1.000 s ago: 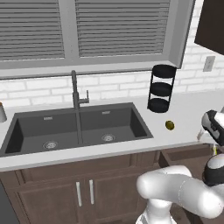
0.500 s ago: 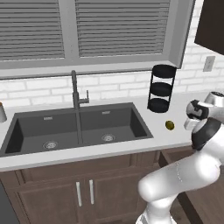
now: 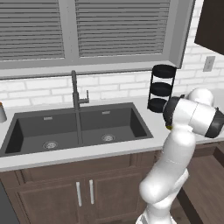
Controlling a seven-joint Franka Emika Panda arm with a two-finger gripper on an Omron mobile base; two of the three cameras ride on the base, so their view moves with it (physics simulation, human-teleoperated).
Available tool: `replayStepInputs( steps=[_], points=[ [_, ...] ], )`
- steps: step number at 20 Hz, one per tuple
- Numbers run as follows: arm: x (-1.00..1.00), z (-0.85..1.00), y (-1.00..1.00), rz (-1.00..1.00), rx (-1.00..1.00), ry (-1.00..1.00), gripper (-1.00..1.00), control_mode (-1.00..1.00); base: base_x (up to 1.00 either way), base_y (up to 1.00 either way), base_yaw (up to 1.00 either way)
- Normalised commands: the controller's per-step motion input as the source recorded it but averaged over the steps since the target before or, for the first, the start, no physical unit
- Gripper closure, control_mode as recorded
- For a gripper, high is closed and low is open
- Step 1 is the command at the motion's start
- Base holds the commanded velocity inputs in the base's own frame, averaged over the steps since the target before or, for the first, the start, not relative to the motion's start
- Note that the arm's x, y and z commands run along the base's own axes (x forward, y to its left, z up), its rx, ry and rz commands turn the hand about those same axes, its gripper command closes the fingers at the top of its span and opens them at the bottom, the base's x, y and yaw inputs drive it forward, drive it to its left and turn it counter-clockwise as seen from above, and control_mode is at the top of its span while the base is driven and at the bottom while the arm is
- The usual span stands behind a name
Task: Pick the dish brush from the drawer and place it on the counter.
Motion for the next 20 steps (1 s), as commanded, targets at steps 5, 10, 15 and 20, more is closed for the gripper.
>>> replayStepInputs(
  steps=[5, 10, 15, 20],
  points=[
    [0.55, -0.22, -0.07, 0.01, 0.00, 0.00, 1.00, -1.00, 0.00, 0.00, 0.00],
    [0.27, -0.04, -0.14, 0.03, 0.00, 0.00, 1.00, -1.00, 0.00, 0.00, 0.00],
    [0.38, -0.14, 0.00, 0.04, 0.00, 0.00, -1.00, -1.00, 0.00, 0.00, 0.00],
    [0.31, -0.16, 0.00, 0.02, 0.00, 0.00, -1.00, -1.00, 0.00, 0.00, 0.00]
  ],
)
